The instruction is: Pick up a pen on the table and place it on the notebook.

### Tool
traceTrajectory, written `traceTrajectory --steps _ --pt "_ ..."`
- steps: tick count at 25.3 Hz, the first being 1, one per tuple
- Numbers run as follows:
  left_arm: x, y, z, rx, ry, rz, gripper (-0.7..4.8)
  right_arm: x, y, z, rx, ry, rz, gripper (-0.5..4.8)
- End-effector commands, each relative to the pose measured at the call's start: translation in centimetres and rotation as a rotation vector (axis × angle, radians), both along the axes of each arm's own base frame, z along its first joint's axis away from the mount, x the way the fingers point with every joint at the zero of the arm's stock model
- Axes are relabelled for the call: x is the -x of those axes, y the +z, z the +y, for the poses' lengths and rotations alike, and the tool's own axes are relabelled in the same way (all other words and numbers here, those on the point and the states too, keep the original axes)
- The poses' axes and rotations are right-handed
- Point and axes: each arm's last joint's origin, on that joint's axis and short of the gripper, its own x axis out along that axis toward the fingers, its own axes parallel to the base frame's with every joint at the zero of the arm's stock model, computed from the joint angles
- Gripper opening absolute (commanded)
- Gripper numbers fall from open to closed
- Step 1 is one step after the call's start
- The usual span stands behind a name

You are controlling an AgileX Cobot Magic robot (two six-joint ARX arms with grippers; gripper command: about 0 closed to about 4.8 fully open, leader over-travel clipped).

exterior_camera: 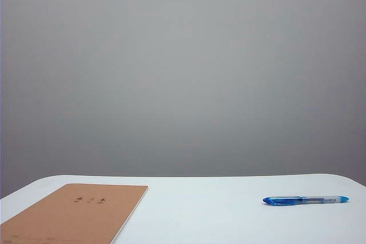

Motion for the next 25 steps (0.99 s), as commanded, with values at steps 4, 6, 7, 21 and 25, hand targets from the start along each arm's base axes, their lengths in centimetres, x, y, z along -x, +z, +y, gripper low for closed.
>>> traceTrajectory --steps 4,6,7,21,25 --pt "-0.9 4.6 -0.4 -0.003 -0.138 0.026 -0.06 0.5 3.1 -0.3 -0.041 -0.067 -0.133 -0.06" --pt "-1.7 5.8 -0.5 -0.043 -0.178 0.044 -0.06 0.6 3.8 -0.4 -0.045 -0.102 -0.163 -0.06" --pt "-2.2 6.6 -0.5 -0.079 -0.197 0.054 -0.06 0.6 4.1 -0.4 -0.047 -0.115 -0.171 -0.06" --pt "-11.6 15.6 -1.3 -0.362 -0.525 0.174 -0.06 -6.1 12.0 -1.4 0.174 -0.01 -0.278 -0.06" --pt "-13.2 16.0 -2.7 -0.47 -0.519 0.241 -0.06 -12.5 14.0 -3.6 0.152 0.162 -0.109 -0.06"
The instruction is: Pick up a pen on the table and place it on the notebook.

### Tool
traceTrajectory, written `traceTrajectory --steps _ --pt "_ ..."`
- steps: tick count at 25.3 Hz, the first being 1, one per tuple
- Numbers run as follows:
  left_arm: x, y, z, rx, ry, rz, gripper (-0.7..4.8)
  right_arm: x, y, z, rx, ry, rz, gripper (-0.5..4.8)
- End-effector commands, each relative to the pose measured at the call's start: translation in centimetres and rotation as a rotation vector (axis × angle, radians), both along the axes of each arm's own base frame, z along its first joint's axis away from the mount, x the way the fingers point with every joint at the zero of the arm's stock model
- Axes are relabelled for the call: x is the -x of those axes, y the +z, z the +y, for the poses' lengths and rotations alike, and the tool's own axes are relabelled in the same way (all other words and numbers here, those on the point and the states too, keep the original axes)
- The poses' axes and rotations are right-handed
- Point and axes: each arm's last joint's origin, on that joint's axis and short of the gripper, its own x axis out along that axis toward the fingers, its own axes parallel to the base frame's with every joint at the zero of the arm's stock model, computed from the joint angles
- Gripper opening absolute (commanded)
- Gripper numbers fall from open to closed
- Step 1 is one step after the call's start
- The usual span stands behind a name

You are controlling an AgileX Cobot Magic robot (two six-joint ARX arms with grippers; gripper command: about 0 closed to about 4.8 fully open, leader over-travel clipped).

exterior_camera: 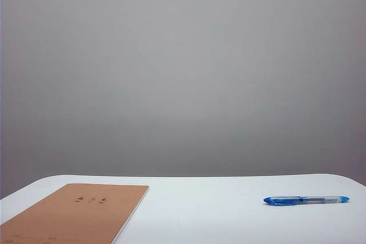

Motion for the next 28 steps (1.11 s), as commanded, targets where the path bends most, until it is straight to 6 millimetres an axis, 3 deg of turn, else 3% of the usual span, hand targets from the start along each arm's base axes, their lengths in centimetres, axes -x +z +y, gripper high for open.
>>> traceTrajectory --steps 1,7,9,15,19,21,28 --pt "-0.9 0.2 -0.8 -0.085 0.041 0.018 -0.06 -4.3 1.1 -1.2 -0.017 0.172 0.111 -0.06" --pt "-1.9 0.2 -2.8 -0.133 0.041 0.031 -0.06 -12.3 3.4 -3.2 -0.09 0.324 0.22 -0.06" --pt "-2.1 -0.2 -4.3 -0.162 0.028 0.041 -0.06 -15.9 4.0 -3.8 -0.072 0.394 0.239 -0.06" --pt "-2.7 -1.2 -7.3 -0.16 -0.035 0.072 -0.06 -21.4 3.6 -4.8 0.021 0.474 0.335 -0.05" --pt "-3.1 -1.6 -8.3 -0.13 -0.06 0.1 -0.06 -23.7 1.7 -5.3 0.1 0.507 0.439 -0.05" --pt "-3.2 -1.7 -8.6 -0.119 -0.095 0.103 -0.06 -24.8 -1.1 -5.4 0.202 0.569 0.539 -0.04" --pt "-3.2 -1.6 -8.7 -0.093 -0.142 0.091 -0.06 -24.7 -6.8 -3.6 0.551 0.751 0.741 0.0"
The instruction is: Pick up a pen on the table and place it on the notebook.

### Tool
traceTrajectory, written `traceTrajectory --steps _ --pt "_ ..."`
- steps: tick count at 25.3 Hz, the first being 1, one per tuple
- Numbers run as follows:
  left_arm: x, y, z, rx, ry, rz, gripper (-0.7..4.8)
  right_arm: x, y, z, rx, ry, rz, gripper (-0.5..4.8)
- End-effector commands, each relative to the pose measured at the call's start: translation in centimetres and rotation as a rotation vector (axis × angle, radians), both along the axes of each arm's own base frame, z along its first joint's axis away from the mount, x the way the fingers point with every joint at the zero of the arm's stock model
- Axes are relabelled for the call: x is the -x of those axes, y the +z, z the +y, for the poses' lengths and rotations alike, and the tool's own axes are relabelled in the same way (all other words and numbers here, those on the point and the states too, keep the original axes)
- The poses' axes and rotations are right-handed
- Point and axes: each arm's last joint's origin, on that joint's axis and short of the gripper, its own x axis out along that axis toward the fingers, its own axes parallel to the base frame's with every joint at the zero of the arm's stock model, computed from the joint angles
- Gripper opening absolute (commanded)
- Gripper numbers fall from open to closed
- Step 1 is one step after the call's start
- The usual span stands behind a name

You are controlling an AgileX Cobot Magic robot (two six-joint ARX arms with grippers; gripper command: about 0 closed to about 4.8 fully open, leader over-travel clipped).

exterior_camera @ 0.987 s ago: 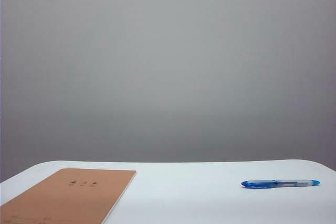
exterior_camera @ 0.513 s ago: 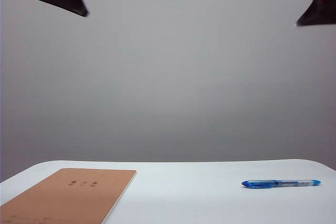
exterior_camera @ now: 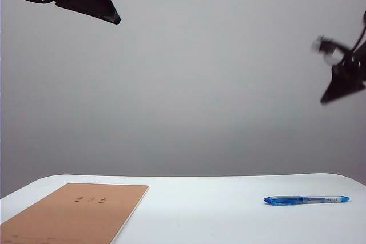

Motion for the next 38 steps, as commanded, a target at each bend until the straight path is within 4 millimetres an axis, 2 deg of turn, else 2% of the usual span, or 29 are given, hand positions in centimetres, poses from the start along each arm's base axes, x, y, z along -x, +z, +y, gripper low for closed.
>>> traceTrajectory --steps 1,6,7,9,16,17,19,20,30,38 --pt "0.0 0.6 -0.1 0.028 -0.029 -0.035 -0.06 0.2 -1.9 1.0 0.138 0.183 0.02 0.0" --pt "0.0 0.9 -0.3 0.076 -0.101 -0.058 -0.06 0.1 -5.3 2.8 0.307 0.356 0.096 0.23" --pt "-0.1 1.0 -0.4 0.08 -0.101 -0.069 -0.06 0.3 -6.6 3.8 0.339 0.435 0.146 0.94" --pt "-0.1 1.1 -0.4 0.08 -0.101 -0.072 -0.06 0.6 -7.4 4.4 0.338 0.49 0.185 1.42" --pt "0.0 0.9 -0.3 0.074 -0.102 -0.059 -0.06 1.0 -7.8 6.3 0.374 0.557 0.23 1.67" --pt "0.0 0.9 -0.3 0.073 -0.102 -0.055 -0.06 1.1 -7.8 6.4 0.369 0.562 0.241 1.92" --pt "0.0 0.8 -0.3 0.071 -0.102 -0.049 -0.06 1.2 -8.0 6.9 0.369 0.576 0.263 2.8" --pt "0.0 0.8 -0.3 0.071 -0.102 -0.049 -0.06 1.3 -8.0 6.9 0.373 0.576 0.267 2.97" --pt "0.0 0.8 -0.4 0.074 -0.109 -0.047 -0.06 1.0 -8.4 7.4 0.395 0.588 0.251 2.96" --pt "-0.1 0.6 -0.4 0.074 -0.115 -0.039 -0.06 1.0 -10.9 7.9 0.367 0.614 0.321 2.96"
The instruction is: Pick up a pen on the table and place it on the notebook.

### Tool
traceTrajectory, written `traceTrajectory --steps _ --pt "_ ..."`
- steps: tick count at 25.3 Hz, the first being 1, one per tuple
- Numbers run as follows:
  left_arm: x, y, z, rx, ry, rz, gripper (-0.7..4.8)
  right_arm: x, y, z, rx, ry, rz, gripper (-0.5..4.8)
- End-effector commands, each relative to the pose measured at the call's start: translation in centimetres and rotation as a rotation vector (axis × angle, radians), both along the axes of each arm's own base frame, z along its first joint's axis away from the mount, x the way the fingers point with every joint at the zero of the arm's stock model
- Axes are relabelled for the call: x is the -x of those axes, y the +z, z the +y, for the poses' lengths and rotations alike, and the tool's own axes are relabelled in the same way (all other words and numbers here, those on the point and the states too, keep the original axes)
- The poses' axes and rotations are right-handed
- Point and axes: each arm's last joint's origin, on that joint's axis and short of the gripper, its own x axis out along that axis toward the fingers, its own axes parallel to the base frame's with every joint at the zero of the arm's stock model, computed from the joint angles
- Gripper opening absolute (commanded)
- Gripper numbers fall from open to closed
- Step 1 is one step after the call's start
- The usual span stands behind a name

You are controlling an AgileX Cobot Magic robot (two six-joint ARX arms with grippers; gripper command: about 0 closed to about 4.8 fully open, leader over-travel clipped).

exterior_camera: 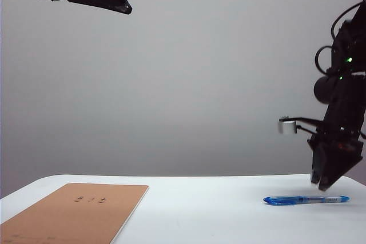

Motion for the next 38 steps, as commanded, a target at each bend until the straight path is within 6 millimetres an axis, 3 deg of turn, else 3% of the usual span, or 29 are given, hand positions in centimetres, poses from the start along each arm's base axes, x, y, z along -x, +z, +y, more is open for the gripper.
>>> traceTrajectory --steps 1,10,12,13,20,23,28,35,38 --pt "0.1 0.3 0.0 0.008 -0.013 -0.015 -0.06 0.0 -0.4 0.4 -0.011 0.012 0.02 2.96" --pt "0.0 0.3 0.0 0.008 -0.012 -0.015 -0.06 -0.2 -2.8 0.9 0.016 0.018 0.056 2.67" --pt "0.0 0.3 0.0 0.007 -0.012 -0.014 -0.06 -0.2 -3.5 0.8 0.035 0.018 0.068 1.5" --pt "0.0 0.3 0.0 0.007 -0.012 -0.013 -0.06 -0.2 -3.7 0.8 0.036 0.018 0.074 1.17" --pt "-0.5 -0.5 -0.2 -0.004 -0.009 0.012 -0.05 -0.3 -4.1 0.8 0.038 0.009 0.072 -0.06" --pt "-0.8 -0.9 -0.4 -0.011 -0.01 0.032 -0.05 -0.5 -4.1 0.8 0.035 -0.019 0.071 -0.06" --pt "-0.7 -0.7 -0.3 -0.011 -0.009 0.033 -0.05 -0.4 -2.0 1.7 0.027 -0.017 0.032 -0.06" --pt "0.3 0.2 0.0 0.006 -0.012 0.021 -0.05 0.3 4.0 4.1 -0.054 -0.025 -0.09 -0.05" --pt "2.2 2.0 0.8 0.018 -0.001 -0.028 -0.06 0.9 7.1 6.2 -0.199 -0.187 -0.059 -0.05"
